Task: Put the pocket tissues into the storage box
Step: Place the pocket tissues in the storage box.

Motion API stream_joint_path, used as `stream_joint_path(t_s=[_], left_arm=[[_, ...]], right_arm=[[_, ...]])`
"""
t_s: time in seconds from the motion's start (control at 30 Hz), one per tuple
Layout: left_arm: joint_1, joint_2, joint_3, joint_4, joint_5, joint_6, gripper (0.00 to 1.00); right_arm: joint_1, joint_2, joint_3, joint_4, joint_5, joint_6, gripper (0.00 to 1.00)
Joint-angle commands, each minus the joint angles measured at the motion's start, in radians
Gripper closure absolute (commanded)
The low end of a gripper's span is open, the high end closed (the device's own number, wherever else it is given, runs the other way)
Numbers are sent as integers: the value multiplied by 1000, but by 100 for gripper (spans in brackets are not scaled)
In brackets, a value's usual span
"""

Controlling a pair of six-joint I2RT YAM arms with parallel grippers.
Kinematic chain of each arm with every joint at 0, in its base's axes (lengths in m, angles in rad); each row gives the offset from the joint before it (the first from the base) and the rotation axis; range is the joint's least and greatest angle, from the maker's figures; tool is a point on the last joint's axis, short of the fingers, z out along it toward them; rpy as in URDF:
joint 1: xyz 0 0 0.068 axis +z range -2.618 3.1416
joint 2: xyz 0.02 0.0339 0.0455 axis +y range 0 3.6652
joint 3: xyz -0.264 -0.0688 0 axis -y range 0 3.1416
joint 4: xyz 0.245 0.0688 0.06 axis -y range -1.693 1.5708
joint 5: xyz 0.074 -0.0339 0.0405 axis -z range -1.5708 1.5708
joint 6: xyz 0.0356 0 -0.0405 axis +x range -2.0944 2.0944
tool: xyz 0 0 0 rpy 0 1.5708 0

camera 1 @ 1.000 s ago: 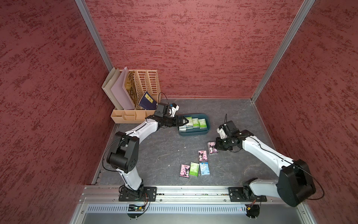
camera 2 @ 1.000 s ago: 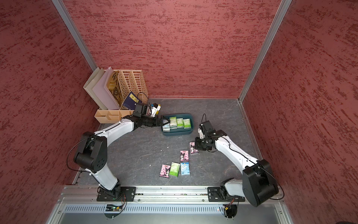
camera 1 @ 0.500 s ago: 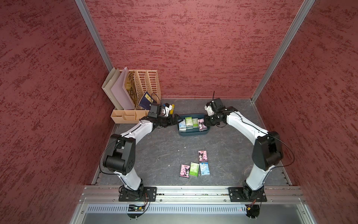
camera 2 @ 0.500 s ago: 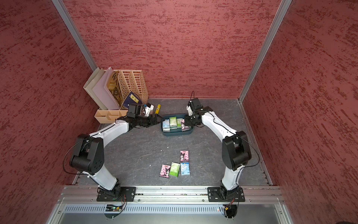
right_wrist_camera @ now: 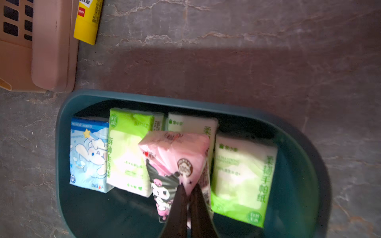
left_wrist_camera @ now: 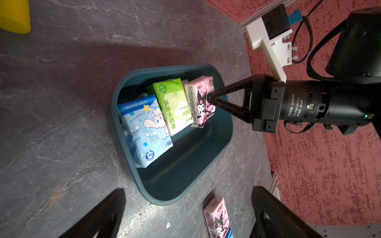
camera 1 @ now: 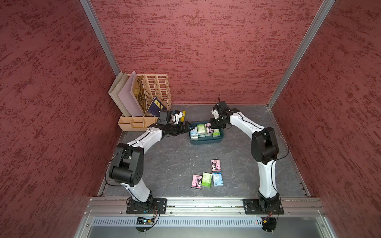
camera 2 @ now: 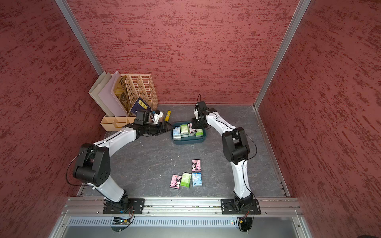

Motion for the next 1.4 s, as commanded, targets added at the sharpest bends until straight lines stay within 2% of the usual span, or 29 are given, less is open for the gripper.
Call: stream_joint_path(t_s=[0.0,0.1,0.57,0.77,0.83,0.93,1.17,1.37], left_arm=[[5,-33,6,-13,-10,6,0],[6,-38,3,-21,-16,5,0],[-4,-174,-108,-62,-137,13,0],[-26,-260,-144,-220,-210,32,0],[-59,-288,-161,-272,-214,19,0],[-133,-334,-201,-326,-209,10,0],[-263,-424,-265,-478,-198,-50,0],[-360,-470,-323,-541,-224,-105,7]], right_arm=[[-7,28,47,15,-29,9,100],[-6,43,58,20,-36,19,100],[-7,69,79,59,-71,64,73],[-7,20,74,63,-51,61,66],[-6,-18,56,65,-39,59,61],[-7,-95,7,82,-25,59,58],[-7,-307,-216,96,-13,58,56],[-6,-401,-377,91,-8,53,56]])
